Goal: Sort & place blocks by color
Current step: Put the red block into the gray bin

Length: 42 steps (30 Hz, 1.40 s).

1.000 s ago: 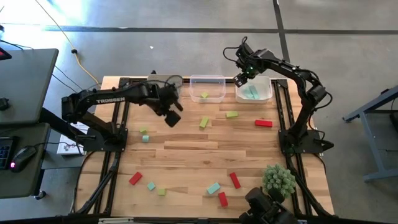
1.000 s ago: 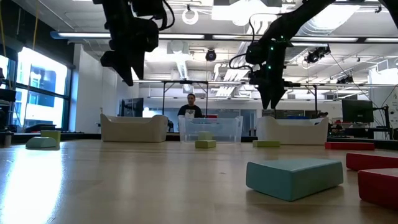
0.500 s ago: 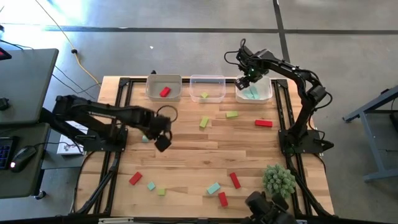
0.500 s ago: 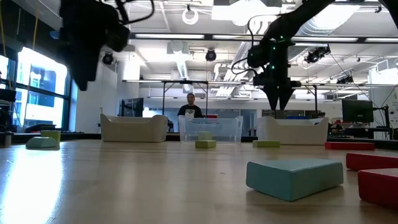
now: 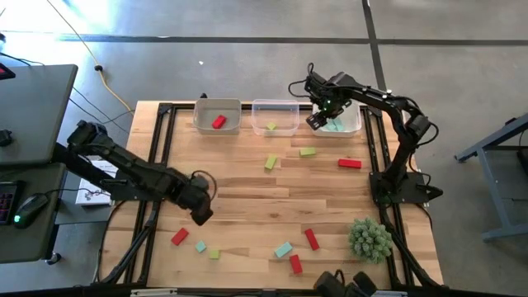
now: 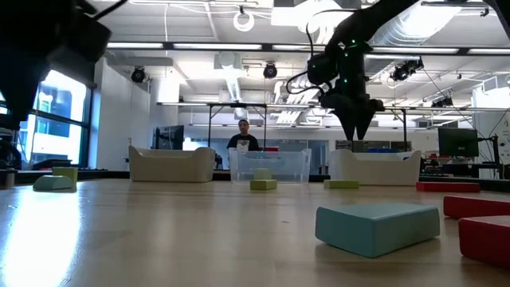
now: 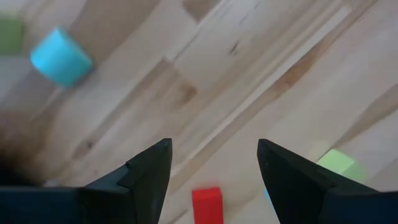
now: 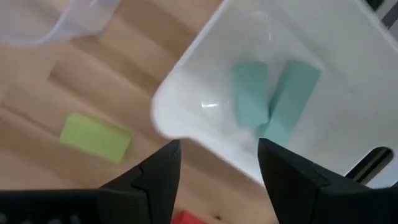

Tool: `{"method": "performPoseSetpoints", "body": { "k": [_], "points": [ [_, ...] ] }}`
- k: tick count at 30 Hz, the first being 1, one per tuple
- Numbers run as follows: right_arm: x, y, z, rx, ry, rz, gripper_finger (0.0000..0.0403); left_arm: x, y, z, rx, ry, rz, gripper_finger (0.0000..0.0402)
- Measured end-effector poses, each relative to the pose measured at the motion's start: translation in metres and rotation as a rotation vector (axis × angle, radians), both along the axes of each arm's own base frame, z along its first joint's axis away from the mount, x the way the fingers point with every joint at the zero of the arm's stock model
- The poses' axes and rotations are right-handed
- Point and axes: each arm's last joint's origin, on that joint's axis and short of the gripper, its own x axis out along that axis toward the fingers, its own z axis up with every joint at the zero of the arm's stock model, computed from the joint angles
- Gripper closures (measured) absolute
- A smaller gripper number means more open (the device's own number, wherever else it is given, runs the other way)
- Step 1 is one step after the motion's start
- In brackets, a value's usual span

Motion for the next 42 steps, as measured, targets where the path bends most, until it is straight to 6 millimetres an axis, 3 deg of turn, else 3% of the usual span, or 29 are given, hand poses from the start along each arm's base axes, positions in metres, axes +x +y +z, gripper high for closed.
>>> {"method": "performPoseSetpoints", "body": {
  "k": [13, 25, 42],
  "points": [
    [0.036, 0.05, 0.0, 0.004, 0.005, 0.135, 0.0203, -0.03, -0.039, -0.018, -0.014, 0.056, 0.079, 0.0174],
    [0.05, 0.075, 0.0, 0.001, 0.006, 0.215, 0.0203, -0.05, -0.064, -0.02, -0.038, 0.071, 0.093, 0.0174],
    [0.053, 0.083, 0.0, 0.001, 0.006, 0.227, 0.0203, -0.035, -0.093, -0.057, -0.051, 0.141, 0.129, 0.0174]
  ]
}}
